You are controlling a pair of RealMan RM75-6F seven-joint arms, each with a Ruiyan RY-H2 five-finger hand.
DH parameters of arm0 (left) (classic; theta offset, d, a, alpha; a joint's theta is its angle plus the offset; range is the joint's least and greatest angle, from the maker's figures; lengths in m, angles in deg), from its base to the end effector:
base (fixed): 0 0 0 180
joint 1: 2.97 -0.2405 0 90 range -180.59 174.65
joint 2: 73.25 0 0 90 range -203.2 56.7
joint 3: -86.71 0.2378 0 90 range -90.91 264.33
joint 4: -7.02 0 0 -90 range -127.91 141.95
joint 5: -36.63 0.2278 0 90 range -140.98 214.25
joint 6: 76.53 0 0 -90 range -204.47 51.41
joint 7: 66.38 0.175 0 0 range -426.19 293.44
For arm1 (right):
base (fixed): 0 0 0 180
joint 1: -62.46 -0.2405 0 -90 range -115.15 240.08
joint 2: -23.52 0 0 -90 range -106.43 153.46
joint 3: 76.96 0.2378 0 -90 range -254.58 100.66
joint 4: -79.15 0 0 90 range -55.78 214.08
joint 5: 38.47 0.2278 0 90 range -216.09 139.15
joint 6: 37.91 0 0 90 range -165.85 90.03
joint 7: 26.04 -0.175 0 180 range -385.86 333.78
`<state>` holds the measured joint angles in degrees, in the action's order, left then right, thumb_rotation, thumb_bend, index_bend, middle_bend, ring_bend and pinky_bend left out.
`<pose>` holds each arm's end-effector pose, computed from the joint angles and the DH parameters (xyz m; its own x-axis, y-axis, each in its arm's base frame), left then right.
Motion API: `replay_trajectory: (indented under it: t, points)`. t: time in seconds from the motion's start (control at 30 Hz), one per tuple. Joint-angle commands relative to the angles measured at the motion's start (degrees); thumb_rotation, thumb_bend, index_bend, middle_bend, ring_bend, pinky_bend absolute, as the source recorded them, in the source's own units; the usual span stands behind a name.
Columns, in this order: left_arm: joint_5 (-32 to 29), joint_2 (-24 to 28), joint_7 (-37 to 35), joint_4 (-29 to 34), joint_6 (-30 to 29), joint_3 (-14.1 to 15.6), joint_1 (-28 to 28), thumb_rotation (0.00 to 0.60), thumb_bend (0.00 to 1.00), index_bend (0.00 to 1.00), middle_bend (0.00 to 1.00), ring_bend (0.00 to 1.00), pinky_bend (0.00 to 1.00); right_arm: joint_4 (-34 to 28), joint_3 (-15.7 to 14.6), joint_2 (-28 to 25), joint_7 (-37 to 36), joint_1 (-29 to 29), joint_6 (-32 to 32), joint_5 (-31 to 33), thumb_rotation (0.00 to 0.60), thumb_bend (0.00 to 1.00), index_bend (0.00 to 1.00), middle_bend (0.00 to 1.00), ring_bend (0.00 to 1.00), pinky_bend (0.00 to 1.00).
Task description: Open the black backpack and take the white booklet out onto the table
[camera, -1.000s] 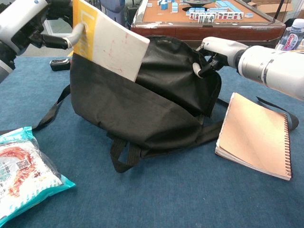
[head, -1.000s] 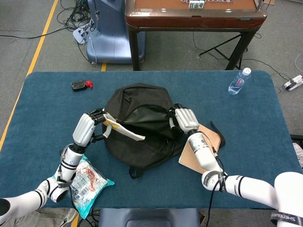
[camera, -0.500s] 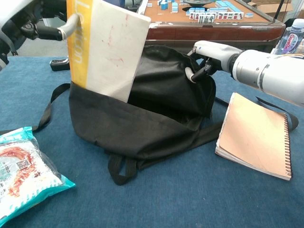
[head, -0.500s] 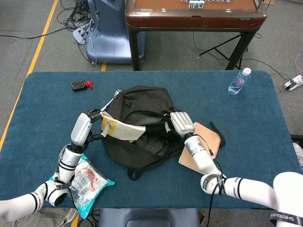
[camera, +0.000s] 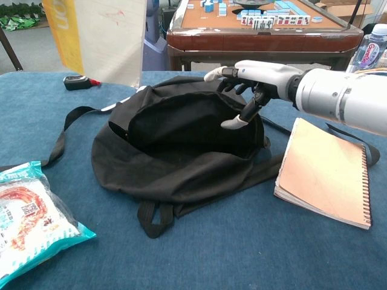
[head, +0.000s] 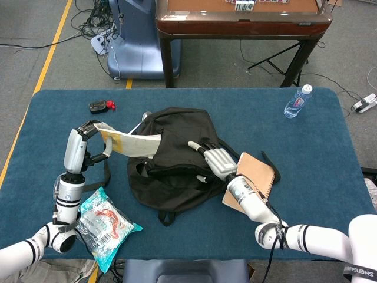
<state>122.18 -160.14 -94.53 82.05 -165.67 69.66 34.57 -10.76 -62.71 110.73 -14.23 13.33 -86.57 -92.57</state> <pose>-0.1118 0.3773 0.0993 -0.3281 -0.1361 0.9348 0.7819 -0.5944 0.1879 -0.0740 -0.3723 -0.0503 0.2240 -0.4180 0.8804 -0.9380 -0.3377 0.0783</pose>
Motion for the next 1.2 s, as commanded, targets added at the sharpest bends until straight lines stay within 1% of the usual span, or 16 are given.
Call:
replay_trajectory:
  t: [0.03,0.23,0.43,0.57,0.63,0.7,0.8,0.87,0.93,1.0,1.07,1.13,1.2]
  points:
    - [-0.3,-0.1,1.4,-1.1,0.4,-0.6,0.3,0.6,0.58,0.68,0.7,0.59,0.42,-3.3,-1.6,-2.9,-2.2,1.8,-0.4,-4.2,0.6,0.16,0.03,0.18,0.09,0.09]
    - [-1.7,-1.8,4.3,-4.5,3.2,-1.5,2.0,0.6,0.58,0.68,0.7,0.59,0.42,-7.8,-3.0,-7.8,-7.9,5.5,-3.2,-12.0,0.6,0.16,0.03,0.18,0.09,0.09]
    - [-4.1,-5.5,8.2,-10.5,7.9,-1.9,4.6,0.6,0.58,0.68,0.7,0.59,0.42,-11.1,-3.9,-12.8,-12.0,9.0,-7.4,-18.1,0.6,0.16,0.03,0.18,0.09,0.09]
    - [-4.5,-8.8,13.4,-17.1,11.7,-0.4,6.6,0.6,0.58,0.68,0.7,0.59,0.42,-12.3,-4.2,-15.7,-14.5,11.2,-10.1,-20.6,0.6,0.16,0.03,0.18,0.09,0.09]
    - [-4.5,-10.5,14.9,-19.7,12.7,0.4,7.1,0.6,0.58,0.68,0.7,0.59,0.42,-12.4,-4.1,-16.7,-15.0,12.0,-10.9,-20.9,0.6,0.16,0.03,0.18,0.09,0.09]
    - [-4.5,-12.2,16.6,-21.9,13.8,1.3,7.4,0.6,0.58,0.68,0.7,0.59,0.43,-12.4,-4.2,-17.8,-15.1,12.6,-11.2,-20.6,0.6,0.16,0.03,0.18,0.09,0.09]
    - [-4.4,-13.7,18.8,-22.9,14.9,2.7,7.4,0.6,0.58,0.68,0.7,0.6,0.43,-12.4,-4.3,-19.0,-15.0,13.3,-11.4,-19.8,0.6,0.16,0.03,0.18,0.09,0.09]
    - [-4.4,-13.4,20.6,-21.1,16.6,4.1,6.9,0.6,0.58,0.68,0.7,0.6,0.43,-12.2,-4.3,-19.5,-14.9,13.9,-11.8,-19.4,0.6,0.16,0.03,0.18,0.09,0.09]
    - [-4.8,-11.8,22.2,-17.1,19.0,5.2,6.5,0.6,0.58,0.68,0.71,0.61,0.44,-12.0,-4.3,-19.8,-15.0,14.3,-11.9,-19.1,0.6,0.16,0.03,0.18,0.09,0.09]
    - [-5.2,-8.6,23.0,-9.9,22.7,6.7,6.3,0.6,0.58,0.66,0.71,0.61,0.47,-11.5,-4.4,-20.1,-15.2,14.6,-11.8,-18.5,0.6,0.16,0.03,0.18,0.09,0.09]
    - [-6.4,-5.7,24.5,-3.3,25.3,7.1,6.1,0.6,0.55,0.59,0.69,0.6,0.49,-11.0,-4.5,-20.1,-15.2,14.8,-11.5,-18.1,0.6,0.16,0.03,0.19,0.09,0.09]
    - [-7.9,-3.6,25.9,1.8,27.4,7.0,6.0,0.6,0.46,0.5,0.65,0.57,0.49,-10.6,-4.6,-20.2,-15.1,15.0,-11.3,-17.9,0.6,0.16,0.03,0.19,0.09,0.09]
    - [-9.7,-1.5,27.3,6.7,28.9,6.6,6.0,0.6,0.34,0.4,0.58,0.52,0.49,-10.2,-4.7,-20.4,-15.0,15.3,-11.2,-17.8,0.6,0.16,0.03,0.19,0.09,0.09]
